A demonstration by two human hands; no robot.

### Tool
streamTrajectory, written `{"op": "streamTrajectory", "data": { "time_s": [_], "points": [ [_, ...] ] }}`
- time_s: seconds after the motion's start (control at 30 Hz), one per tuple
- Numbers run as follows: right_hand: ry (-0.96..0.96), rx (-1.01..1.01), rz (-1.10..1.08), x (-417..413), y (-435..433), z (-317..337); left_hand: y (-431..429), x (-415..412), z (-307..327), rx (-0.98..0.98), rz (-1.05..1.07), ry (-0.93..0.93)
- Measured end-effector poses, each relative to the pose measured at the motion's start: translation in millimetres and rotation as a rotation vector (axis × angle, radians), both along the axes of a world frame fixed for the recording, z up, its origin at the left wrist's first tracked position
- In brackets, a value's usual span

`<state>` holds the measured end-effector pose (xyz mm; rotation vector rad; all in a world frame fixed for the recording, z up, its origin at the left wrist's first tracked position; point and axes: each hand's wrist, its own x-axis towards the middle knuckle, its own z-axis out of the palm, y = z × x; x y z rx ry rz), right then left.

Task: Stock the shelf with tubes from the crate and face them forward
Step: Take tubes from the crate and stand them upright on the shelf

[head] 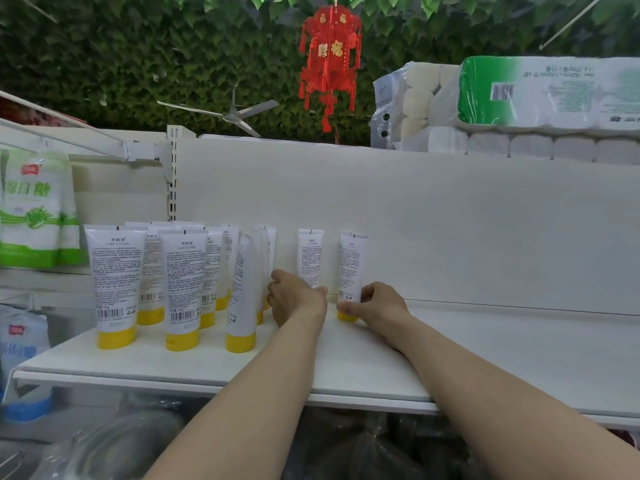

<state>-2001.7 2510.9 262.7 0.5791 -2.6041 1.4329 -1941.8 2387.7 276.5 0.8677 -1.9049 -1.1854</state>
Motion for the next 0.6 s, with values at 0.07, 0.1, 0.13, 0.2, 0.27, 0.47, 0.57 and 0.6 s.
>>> {"op": "streamTrajectory", "data": {
  "time_s": [0.07, 0.1, 0.13, 0.2, 0.27, 0.47, 0.57, 0.6],
  "points": [
    [-0.002, -0.012, 0.02, 6.2, 4.2, 0.6, 4.2, 2.5, -0.9, -0.11, 0.027, 0.035],
    [-0.002, -0.013, 0.023, 10.6, 7.7, 1.6, 6.9, 4.0, -0.9, -0.161, 0.035, 0.048],
    [0.004, -0.009, 0.019, 14.2, 11.4, 2.4, 9.3, 5.7, -1.2, -0.205, 0.042, 0.058],
    [0.034, 0.0, -0.023, 20.7, 20.8, 4.9, 13.7, 8.6, -1.5, -0.29, 0.059, 0.087],
    [0.055, 0.007, -0.082, 27.9, 34.8, 9.5, 18.3, 11.5, 0.9, -0.381, 0.072, 0.132],
    [0.157, 0.135, -0.184, 59.4, 115.7, 20.8, 59.9, 31.6, 11.5, -0.612, 0.019, 0.244],
    [0.176, 0.163, -0.222, 79.6, 169.2, 27.7, 106.3, 47.2, 14.0, -0.637, -0.088, 0.215],
    [0.18, 0.174, -0.24, 86.0, 188.3, 31.0, 125.0, 52.1, 15.5, -0.619, -0.13, 0.207]
  ]
}}
